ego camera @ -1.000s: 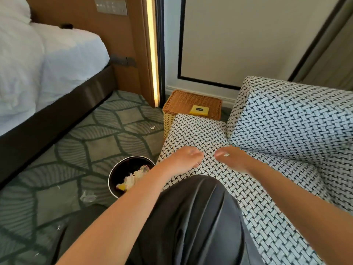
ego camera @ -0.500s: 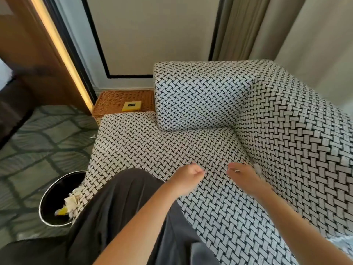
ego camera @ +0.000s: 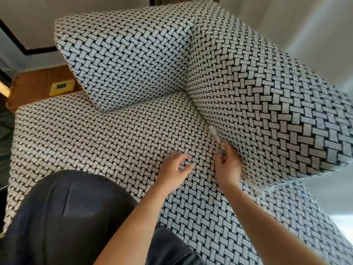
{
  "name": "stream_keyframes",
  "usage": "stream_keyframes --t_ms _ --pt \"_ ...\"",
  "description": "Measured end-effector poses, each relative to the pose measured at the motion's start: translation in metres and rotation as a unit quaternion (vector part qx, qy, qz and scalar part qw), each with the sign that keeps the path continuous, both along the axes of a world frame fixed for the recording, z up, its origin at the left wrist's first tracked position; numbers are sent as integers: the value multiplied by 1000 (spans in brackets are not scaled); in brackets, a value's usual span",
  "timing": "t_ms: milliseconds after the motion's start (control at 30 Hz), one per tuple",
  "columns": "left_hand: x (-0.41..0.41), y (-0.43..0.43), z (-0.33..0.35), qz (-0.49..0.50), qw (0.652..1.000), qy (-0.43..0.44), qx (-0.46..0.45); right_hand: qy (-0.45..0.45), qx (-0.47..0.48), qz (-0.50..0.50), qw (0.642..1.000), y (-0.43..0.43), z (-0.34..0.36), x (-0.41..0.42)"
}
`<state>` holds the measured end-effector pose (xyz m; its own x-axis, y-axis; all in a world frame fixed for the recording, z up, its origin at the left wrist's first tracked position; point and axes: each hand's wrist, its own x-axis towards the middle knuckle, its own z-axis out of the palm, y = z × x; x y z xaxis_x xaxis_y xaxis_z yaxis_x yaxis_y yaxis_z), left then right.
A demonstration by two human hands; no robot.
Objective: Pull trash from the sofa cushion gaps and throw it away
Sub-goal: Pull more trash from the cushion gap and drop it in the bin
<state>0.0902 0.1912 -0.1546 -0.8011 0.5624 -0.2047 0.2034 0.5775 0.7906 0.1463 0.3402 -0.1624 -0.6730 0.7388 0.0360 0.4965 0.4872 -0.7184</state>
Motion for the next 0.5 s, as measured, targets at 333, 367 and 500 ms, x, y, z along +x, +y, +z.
stream_keyframes --t_ms 333,367,500 --pt "-33 57 -8 -44 989 128 -59 31 -58 -83 994 -1 -14 6" --pt "-37 64 -9 -50 986 138 -75 20 -80 -92 992 0 -15 5" --pt "-48 85 -12 -58 975 165 -134 -19 -103 -109 989 3 -14 -4"
